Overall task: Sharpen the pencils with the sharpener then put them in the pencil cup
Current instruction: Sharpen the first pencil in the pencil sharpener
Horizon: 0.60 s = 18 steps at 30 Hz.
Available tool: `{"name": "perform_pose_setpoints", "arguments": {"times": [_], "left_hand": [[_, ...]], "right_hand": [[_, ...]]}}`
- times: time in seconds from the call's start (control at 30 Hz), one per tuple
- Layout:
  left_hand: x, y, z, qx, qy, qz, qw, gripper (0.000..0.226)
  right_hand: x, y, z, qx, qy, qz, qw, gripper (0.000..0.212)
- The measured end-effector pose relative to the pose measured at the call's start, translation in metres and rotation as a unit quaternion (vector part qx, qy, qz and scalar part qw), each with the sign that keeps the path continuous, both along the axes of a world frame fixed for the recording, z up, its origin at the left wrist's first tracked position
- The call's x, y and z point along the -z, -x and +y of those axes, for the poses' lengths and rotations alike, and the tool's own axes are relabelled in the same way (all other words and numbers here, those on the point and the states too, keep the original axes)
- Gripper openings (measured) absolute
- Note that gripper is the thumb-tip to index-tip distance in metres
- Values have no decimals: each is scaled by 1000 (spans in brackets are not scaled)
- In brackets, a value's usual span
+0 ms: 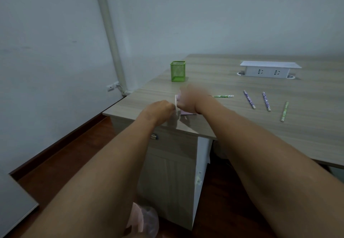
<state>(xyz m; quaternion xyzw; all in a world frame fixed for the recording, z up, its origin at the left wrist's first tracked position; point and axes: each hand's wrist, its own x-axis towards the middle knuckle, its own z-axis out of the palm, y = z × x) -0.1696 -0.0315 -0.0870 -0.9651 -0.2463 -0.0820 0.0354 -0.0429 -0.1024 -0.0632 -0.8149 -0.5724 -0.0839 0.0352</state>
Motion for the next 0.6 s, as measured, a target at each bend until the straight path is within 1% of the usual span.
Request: {"name": "perform_pose_setpoints", "arguments": {"times": [0.13, 0.3, 0.37, 0.43, 0.5, 0.6], "left_hand": [[8, -10, 9, -17, 44, 9, 999, 26], [-1, -25, 26, -20, 76, 51, 996, 28], [-6, -29, 34, -2, 63, 76, 995, 28], [-10, -31, 42, 11, 30, 94, 995, 24], [-13, -36, 50, 17, -4, 91, 996, 20], [-28, -42, 59, 32, -48, 74, 996, 20]], "right_hand": [[-1, -2, -2, -8, 2, -18, 1000, 55], [1, -5, -1, -17, -4, -40, 999, 56], [2, -6, -1, -20, -12, -43, 999, 55], [3, -7, -1, -28, -19, -46, 998, 55], [4, -7, -2, -26, -29, -47, 998, 55], [5, -7, -1, -20, -28, -50, 998, 56]]}}
